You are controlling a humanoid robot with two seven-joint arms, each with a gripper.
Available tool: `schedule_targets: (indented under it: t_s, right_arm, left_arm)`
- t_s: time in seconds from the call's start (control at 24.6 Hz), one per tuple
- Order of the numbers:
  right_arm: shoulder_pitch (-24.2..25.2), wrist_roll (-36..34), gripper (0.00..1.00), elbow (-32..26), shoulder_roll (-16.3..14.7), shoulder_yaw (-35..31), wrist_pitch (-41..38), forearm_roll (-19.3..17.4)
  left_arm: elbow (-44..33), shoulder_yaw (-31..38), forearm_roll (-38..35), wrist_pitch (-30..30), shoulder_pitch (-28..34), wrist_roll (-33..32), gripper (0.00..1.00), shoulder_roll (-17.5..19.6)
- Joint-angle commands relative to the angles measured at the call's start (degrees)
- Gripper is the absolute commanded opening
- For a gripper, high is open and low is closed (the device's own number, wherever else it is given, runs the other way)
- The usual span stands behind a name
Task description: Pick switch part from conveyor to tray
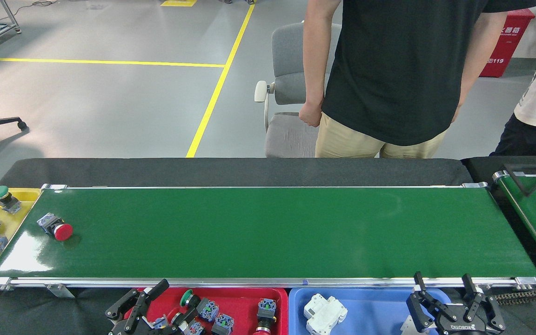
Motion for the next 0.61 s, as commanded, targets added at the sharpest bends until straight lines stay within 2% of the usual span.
schedule_targets:
  t_s: [0.0,0.08,0.16,0.28,0.57]
  right_arm:
    - [0.5,-0.4,1.00,-0.9,0.1,-0.5,0.2,-0.2]
    - [0.6,-0.6,1.00,-0.9,0.1,-0.3,-0.1,-0.2]
    - [0.7,-0.6,1.00,-0.9,0.1,-0.3,-0.4,-0.2]
    - [0.9,-0.6,1.00,-0.9,0.1,-0.3,-0.4,-0.3]
    - [0.9,-1.2,1.00,-0.9,0.0,-0.3,-1.5,-1.3]
  left_arm:
    - [-0.6,2.3,0.2,6.8,-0.1,0.8,1.00,-0.6]
    - [0.1,5.4,0.1,16.2,-0.4,1.0,1.00,-1.2]
    - [2.0,8.3,0.0,20.2,-0.9,1.0,1.00,-1.1]
    - [3.7,12.4,-0.1,20.9,-1.2,1.0,1.00,-0.8]
    - [3.3,12.7,-1.7,19.1,-0.1,1.0,1.00,0.6]
